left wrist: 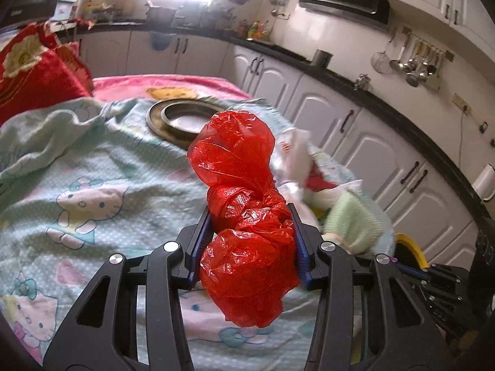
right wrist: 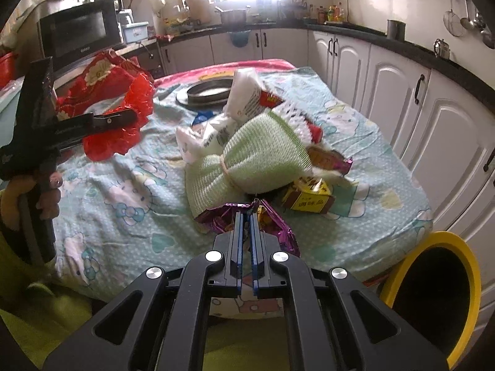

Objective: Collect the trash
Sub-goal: 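Close the left gripper on the red bag while the right gripper grasps the purple wrapper, then carry the red bag with the left gripper while the right gripper carries the wrapper to the bin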

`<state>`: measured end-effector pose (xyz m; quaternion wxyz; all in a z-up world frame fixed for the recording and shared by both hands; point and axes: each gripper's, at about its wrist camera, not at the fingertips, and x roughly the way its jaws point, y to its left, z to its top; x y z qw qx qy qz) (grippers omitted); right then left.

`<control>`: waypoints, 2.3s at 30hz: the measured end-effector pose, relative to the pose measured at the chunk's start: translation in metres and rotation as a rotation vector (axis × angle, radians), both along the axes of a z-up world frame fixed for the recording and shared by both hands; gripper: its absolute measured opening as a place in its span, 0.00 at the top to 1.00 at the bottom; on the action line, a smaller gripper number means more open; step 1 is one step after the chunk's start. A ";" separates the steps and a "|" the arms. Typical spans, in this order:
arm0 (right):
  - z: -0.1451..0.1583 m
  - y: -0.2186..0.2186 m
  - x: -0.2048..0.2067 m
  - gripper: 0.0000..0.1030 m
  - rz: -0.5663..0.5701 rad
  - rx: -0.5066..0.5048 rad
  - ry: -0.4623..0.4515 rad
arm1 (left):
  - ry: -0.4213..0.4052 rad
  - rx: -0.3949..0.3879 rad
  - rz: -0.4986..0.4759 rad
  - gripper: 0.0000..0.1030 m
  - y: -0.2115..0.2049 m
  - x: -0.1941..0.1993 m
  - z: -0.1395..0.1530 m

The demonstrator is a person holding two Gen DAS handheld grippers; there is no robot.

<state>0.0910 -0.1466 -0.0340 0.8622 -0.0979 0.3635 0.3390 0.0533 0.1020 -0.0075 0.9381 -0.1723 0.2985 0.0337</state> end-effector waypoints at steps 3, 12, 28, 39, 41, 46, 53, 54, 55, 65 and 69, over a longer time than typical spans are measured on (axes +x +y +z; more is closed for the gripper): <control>0.009 -0.009 -0.001 0.96 -0.016 0.016 -0.019 | -0.024 0.010 -0.036 0.63 -0.014 0.000 0.010; 0.029 -0.046 0.003 0.96 -0.115 0.054 -0.059 | -0.038 0.042 -0.149 0.63 -0.059 0.011 0.019; 0.041 -0.110 0.008 0.96 -0.280 0.090 -0.090 | -0.035 0.082 -0.318 0.63 -0.127 0.024 0.016; 0.041 -0.155 0.009 0.96 -0.403 0.116 -0.097 | -0.034 0.105 -0.460 0.63 -0.181 0.031 0.008; 0.041 -0.165 0.009 0.96 -0.427 0.122 -0.098 | -0.033 0.106 -0.481 0.63 -0.189 0.032 0.008; 0.039 -0.186 0.009 0.96 -0.485 0.132 -0.091 | -0.034 0.111 -0.538 0.63 -0.210 0.036 0.006; 0.034 -0.214 0.009 0.96 -0.557 0.138 -0.074 | -0.016 0.117 -0.603 0.63 -0.237 0.048 -0.004; 0.031 -0.219 0.010 0.96 -0.571 0.139 -0.067 | -0.012 0.116 -0.612 0.63 -0.241 0.050 -0.006; 0.030 -0.225 0.010 0.96 -0.580 0.140 -0.062 | -0.010 0.115 -0.619 0.63 -0.244 0.050 -0.007; 0.019 -0.253 0.012 0.96 -0.654 0.157 -0.016 | 0.030 0.156 -0.717 0.63 -0.288 0.064 -0.032; 0.012 -0.265 0.013 0.96 -0.680 0.152 0.007 | 0.072 0.144 -0.760 0.63 -0.305 0.070 -0.047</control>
